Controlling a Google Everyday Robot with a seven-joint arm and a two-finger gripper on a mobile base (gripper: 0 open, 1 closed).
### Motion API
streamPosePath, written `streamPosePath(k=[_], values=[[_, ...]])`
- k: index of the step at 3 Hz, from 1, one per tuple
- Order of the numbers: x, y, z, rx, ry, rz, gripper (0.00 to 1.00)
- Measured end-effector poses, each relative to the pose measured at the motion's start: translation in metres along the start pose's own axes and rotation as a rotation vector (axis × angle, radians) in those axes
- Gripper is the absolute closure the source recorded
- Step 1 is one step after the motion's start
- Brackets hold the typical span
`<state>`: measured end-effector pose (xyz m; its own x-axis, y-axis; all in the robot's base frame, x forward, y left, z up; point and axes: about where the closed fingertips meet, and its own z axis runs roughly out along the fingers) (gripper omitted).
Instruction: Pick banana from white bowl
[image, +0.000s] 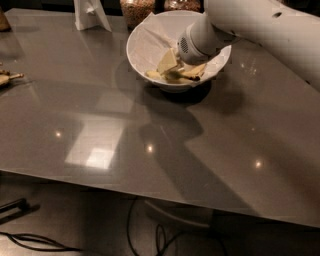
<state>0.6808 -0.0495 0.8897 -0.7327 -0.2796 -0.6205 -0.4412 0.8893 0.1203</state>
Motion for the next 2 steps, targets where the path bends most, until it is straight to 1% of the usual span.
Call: streamPosePath(k=[1,2], values=[[0.0009,-0.0010,0.0008,0.000,0.003,0.002,0.62],[0.0049,-0.0034,-0.0004,0.008,0.006,0.012,0.84]])
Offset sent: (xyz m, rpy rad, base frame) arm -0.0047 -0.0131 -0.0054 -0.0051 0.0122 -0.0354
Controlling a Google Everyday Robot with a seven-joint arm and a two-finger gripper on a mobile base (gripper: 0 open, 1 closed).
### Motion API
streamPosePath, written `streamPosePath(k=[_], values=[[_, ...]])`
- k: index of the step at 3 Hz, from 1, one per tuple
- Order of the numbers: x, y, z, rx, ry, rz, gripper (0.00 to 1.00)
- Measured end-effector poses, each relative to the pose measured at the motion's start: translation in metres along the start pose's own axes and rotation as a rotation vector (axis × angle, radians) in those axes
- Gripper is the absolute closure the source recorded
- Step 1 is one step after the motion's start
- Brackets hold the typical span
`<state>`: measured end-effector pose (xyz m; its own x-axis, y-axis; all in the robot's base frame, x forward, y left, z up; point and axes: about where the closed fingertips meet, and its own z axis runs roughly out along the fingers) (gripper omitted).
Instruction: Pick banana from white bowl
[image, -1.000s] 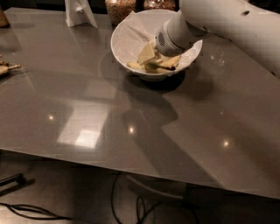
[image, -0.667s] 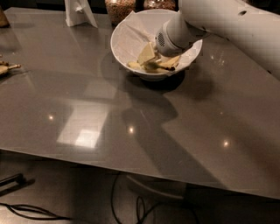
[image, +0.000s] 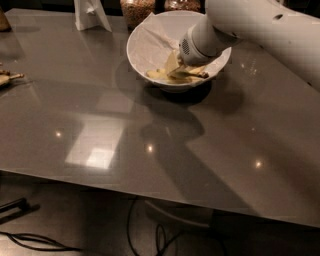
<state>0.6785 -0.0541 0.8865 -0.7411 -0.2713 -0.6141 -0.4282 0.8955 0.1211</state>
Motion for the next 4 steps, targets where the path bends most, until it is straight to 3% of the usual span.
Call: streamPosePath(k=[1,2,3,4], values=[[0.002,0.002,-0.010,0.019,-0.007,-0.017,1.00],[0.005,0.006,-0.028,0.036,-0.033,-0.062,1.00],[0.008,0.011,-0.049,0.022,-0.080,-0.122,1.00],[0.012,0.016,-0.072,-0.048,-0.167,-0.160,1.00]])
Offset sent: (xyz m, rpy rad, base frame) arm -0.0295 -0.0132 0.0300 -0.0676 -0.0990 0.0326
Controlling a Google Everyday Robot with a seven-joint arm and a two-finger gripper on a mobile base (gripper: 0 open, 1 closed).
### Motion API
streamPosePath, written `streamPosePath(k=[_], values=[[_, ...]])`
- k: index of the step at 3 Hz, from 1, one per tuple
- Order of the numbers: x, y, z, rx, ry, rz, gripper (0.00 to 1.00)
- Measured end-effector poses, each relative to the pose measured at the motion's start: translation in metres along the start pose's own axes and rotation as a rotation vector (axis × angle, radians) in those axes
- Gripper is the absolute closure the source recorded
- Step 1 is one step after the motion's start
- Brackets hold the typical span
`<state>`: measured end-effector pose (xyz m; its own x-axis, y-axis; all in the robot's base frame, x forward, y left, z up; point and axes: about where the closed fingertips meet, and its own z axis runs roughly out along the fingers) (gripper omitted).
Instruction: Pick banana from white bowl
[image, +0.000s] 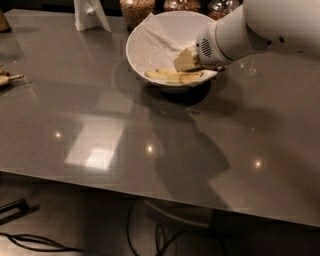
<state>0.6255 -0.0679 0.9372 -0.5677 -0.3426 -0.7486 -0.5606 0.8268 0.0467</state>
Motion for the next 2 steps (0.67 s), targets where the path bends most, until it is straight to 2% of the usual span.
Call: streamPosePath(k=[1,2], values=[[0.002,0.010,-0.024,-0.106,-0.083,-0.003,1.00],[0.005,0.027,-0.048,-0.211,-0.155,-0.031,1.00]])
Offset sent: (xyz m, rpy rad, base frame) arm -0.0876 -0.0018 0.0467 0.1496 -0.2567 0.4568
